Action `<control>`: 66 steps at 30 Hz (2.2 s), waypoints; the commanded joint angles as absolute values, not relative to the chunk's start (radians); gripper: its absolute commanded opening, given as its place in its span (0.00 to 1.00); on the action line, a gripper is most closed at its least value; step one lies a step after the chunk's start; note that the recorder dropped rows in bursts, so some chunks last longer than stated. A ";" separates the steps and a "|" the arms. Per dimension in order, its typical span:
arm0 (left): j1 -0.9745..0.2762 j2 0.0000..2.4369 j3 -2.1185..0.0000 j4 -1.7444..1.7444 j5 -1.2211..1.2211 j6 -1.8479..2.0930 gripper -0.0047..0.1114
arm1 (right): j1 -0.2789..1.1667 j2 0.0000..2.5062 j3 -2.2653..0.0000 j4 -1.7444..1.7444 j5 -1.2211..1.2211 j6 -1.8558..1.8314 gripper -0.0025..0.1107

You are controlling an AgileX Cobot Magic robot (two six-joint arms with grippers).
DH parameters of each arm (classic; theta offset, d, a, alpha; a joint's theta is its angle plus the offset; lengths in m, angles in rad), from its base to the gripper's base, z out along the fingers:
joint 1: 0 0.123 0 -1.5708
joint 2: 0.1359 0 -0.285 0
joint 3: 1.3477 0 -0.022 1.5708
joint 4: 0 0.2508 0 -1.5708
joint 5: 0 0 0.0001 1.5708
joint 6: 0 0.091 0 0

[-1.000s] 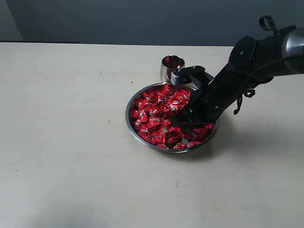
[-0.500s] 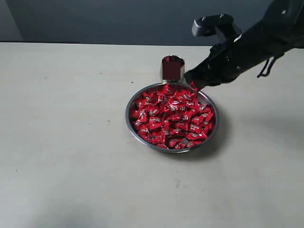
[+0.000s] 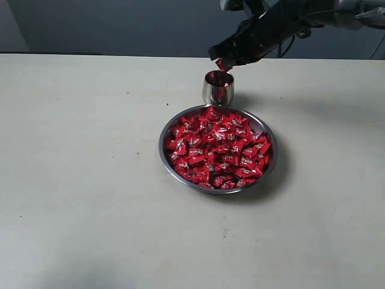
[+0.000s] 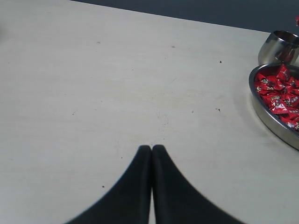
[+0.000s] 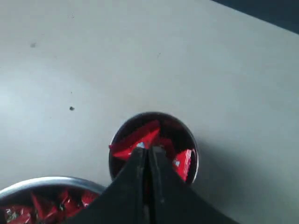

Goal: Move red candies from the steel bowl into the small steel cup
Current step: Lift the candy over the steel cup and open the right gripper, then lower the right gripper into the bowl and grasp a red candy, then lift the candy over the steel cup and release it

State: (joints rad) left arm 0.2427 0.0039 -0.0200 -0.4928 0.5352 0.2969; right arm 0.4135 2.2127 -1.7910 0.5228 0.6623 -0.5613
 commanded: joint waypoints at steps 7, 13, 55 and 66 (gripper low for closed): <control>0.246 0.000 -0.020 -0.493 0.530 0.295 0.04 | 0.409 2.312 -1.953 0.502 0.826 -0.519 0.29; 0.246 0.000 -0.020 -0.493 0.530 0.295 0.04 | 0.409 2.229 -1.953 0.459 1.007 -0.491 0.29; 0.246 0.000 -0.020 -0.493 0.530 0.295 0.04 | 0.519 2.174 -1.466 0.565 0.769 -0.609 0.02; 0.246 0.000 -0.020 -0.493 0.530 0.295 0.04 | 0.425 1.942 -1.511 0.579 0.754 -0.607 0.02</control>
State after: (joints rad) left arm 0.2427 0.0039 -0.0200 -0.4928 0.5352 0.2969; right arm 0.4631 1.9581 -1.4857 0.5631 0.7841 -0.6058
